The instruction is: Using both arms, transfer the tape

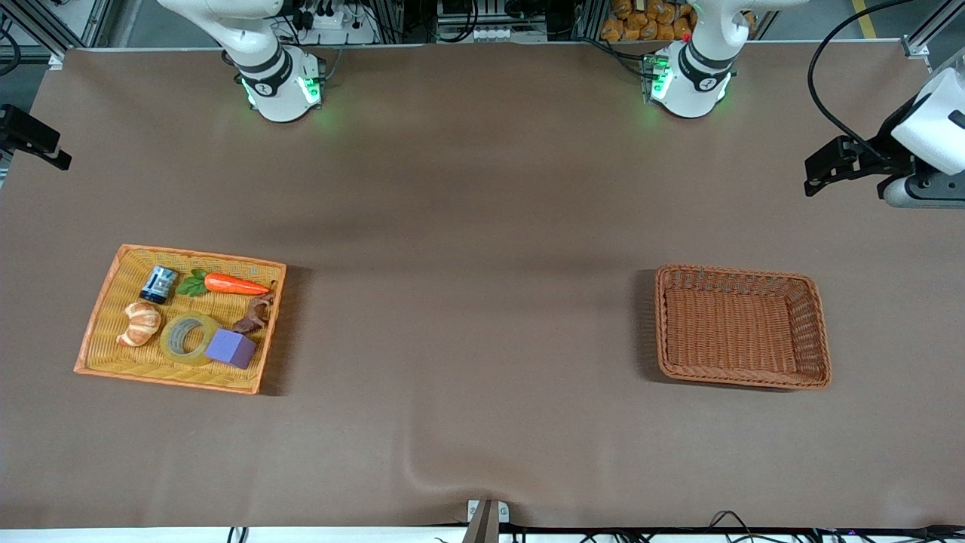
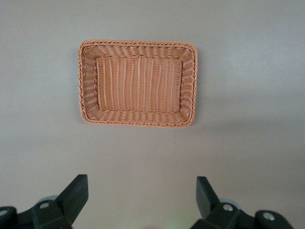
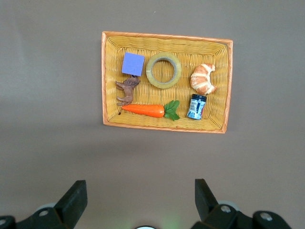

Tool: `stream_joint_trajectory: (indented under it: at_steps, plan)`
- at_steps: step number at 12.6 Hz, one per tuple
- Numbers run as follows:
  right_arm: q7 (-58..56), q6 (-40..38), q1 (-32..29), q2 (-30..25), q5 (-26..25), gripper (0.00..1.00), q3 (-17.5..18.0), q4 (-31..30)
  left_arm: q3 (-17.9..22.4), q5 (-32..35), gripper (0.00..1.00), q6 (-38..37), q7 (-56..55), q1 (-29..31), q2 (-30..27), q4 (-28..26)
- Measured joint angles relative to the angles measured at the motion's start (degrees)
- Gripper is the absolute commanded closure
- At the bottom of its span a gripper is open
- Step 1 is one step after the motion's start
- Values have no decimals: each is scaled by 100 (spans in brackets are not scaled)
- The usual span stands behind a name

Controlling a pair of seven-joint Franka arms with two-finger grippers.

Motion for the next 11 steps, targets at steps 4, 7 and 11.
stream_joint_trajectory:
  at_steps: [4, 7, 11]
  plan:
    - [15, 8, 29, 19, 0, 0, 32, 0, -3, -6, 0, -109, 0, 0, 2, 64]
    - [26, 7, 37, 27, 0, 0, 42, -1, -2, -7, 0, -119, 11, 0, 20, 85]
    - [31, -2, 34, 28, 0, 0, 28, -1, 1, -7, 0, -119, 56, 0, 48, 87]
